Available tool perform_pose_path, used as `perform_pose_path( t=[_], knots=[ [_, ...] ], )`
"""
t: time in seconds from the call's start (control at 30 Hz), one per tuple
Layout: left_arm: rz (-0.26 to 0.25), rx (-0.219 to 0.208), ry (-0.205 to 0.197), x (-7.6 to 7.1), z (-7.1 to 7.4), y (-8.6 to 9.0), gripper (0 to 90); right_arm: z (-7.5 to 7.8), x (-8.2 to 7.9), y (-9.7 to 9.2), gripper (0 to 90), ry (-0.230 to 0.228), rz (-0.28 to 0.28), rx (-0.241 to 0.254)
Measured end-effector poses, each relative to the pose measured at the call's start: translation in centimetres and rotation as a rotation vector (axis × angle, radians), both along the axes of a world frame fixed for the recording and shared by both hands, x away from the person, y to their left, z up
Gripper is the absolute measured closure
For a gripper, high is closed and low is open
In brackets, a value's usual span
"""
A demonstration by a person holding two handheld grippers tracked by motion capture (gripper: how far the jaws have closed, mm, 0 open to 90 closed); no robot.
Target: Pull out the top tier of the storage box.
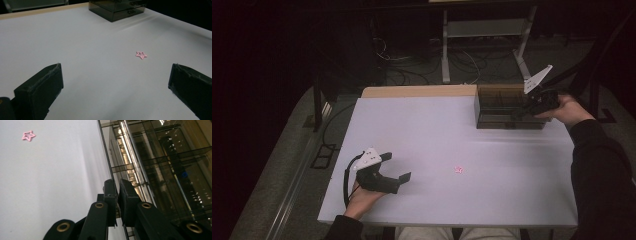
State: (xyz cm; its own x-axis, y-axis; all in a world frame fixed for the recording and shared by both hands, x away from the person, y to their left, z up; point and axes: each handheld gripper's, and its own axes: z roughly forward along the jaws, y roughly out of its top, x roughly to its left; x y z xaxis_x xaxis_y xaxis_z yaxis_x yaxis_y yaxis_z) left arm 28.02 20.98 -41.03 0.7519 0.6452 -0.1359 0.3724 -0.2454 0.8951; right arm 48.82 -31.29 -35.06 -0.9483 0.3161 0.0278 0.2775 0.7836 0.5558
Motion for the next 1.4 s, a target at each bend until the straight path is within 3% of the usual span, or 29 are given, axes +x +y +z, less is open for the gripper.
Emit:
perform_pose_path(
  t=[0.77,1.0,1.4],
  knots=[
    [-0.003,-0.014,0.005,0.0,0.0,0.0,0.0,0.2,-1.4,0.4,85.6,0.030,0.061,-0.024],
    [-0.004,-0.012,0.005,0.0,0.0,-0.1,0.0,-0.1,-2.1,-0.1,85.7,0.019,0.061,0.006],
    [-0.004,-0.012,0.009,0.0,-0.1,-0.2,0.0,-0.1,-2.8,-0.3,86.0,0.029,0.078,0.001]
  ],
)
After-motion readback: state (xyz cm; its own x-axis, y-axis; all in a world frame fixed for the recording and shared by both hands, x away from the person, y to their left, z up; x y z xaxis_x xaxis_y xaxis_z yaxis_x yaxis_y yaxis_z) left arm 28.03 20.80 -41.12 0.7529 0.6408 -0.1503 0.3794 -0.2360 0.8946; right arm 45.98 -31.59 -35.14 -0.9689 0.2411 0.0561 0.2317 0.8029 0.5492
